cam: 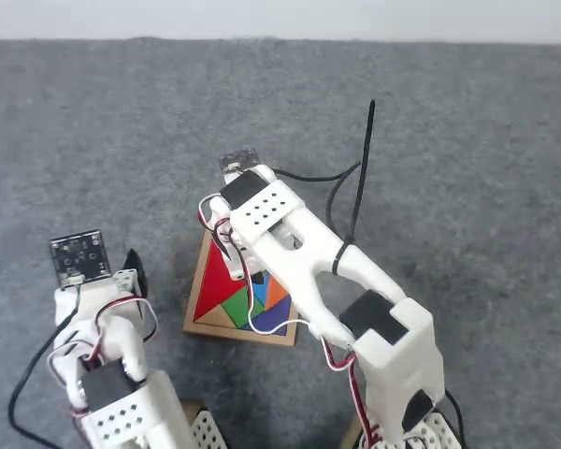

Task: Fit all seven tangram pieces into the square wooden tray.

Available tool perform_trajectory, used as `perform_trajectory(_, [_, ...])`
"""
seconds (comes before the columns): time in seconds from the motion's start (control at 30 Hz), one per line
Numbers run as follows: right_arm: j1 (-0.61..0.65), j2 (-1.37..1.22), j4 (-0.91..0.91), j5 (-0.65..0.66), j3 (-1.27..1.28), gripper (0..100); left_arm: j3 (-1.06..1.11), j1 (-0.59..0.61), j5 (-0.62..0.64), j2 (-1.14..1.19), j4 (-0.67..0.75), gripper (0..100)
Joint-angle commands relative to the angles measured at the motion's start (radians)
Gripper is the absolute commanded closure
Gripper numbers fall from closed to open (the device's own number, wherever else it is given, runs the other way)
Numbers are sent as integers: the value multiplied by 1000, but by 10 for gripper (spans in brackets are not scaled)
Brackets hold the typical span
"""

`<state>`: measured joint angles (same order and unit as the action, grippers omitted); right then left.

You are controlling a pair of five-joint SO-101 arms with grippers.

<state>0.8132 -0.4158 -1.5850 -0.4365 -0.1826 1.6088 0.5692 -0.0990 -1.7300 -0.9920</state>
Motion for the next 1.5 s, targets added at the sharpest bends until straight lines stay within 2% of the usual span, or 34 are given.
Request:
perform_trajectory(0.0, [-28,13,-15,21,-48,947,-5,3,-3,-11,21,776])
perform_trajectory(0.1, [-47,16,-16,21,-48,994,-5,3,-3,-11,21,776])
perform_trajectory(0.47, [-42,8,76,23,75,991,-5,5,-3,-11,21,776])
perform_trajectory(0.83, [-139,8,111,21,84,991,-5,5,-3,-11,21,776])
perform_trajectory(1.0, [-125,51,101,20,84,991,-5,2,-3,-11,21,776])
perform_trajectory(1.1, [-73,127,102,23,127,991,-5,3,-3,-11,21,776])
perform_trajectory(1.27, [45,183,263,114,293,991,-5,5,-3,-11,21,776])
perform_trajectory(1.37, [33,177,343,146,338,991,-5,5,-3,-11,21,776])
perform_trajectory(1.47, [-18,162,346,141,338,991,-5,5,-3,-11,21,776])
